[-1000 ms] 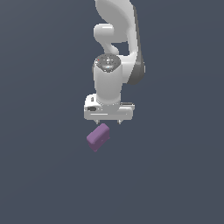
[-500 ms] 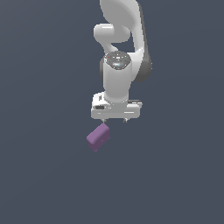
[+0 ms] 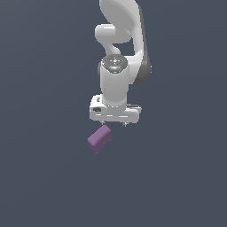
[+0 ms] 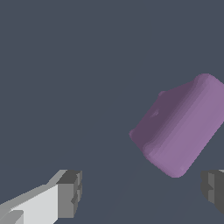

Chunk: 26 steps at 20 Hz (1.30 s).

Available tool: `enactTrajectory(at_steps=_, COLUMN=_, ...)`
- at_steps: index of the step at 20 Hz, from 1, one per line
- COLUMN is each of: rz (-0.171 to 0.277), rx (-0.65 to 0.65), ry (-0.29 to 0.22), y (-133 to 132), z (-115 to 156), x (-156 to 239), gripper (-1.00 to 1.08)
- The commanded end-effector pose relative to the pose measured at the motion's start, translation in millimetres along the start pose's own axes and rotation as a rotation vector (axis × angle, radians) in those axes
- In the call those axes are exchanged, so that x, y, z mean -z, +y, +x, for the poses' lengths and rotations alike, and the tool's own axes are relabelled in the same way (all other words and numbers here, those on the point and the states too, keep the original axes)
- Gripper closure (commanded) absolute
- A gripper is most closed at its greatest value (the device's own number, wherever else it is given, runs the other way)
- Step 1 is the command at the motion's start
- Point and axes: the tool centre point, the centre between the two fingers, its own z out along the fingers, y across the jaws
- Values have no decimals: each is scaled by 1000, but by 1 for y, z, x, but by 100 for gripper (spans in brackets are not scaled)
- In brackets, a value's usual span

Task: Pick up the object and move it to a goal position.

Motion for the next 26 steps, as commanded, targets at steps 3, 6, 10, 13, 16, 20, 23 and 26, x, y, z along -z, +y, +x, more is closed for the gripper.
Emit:
enactTrajectory(at_steps=3, rz=2, rx=-103, ry=-3, y=11, z=6, x=-4, gripper=-92)
enactTrajectory(at_steps=6, rz=3, rx=-193, ry=-6, y=20, z=10, x=-7, gripper=-92)
enactTrajectory(at_steps=10, rz=3, rx=-332, ry=-9, y=34, z=17, x=-12, gripper=-92)
enactTrajectory(at_steps=13, rz=2, rx=-427, ry=-11, y=44, z=22, x=-15, gripper=-92)
enactTrajectory(at_steps=16, rz=2, rx=-505, ry=-13, y=52, z=25, x=-18, gripper=-92)
enactTrajectory(at_steps=20, rz=1, rx=-584, ry=-14, y=60, z=29, x=-20, gripper=-92)
enactTrajectory(at_steps=23, rz=0, rx=-624, ry=-14, y=65, z=31, x=-22, gripper=-92)
enactTrajectory(at_steps=26, rz=-1, rx=-648, ry=-14, y=67, z=32, x=-23, gripper=-92)
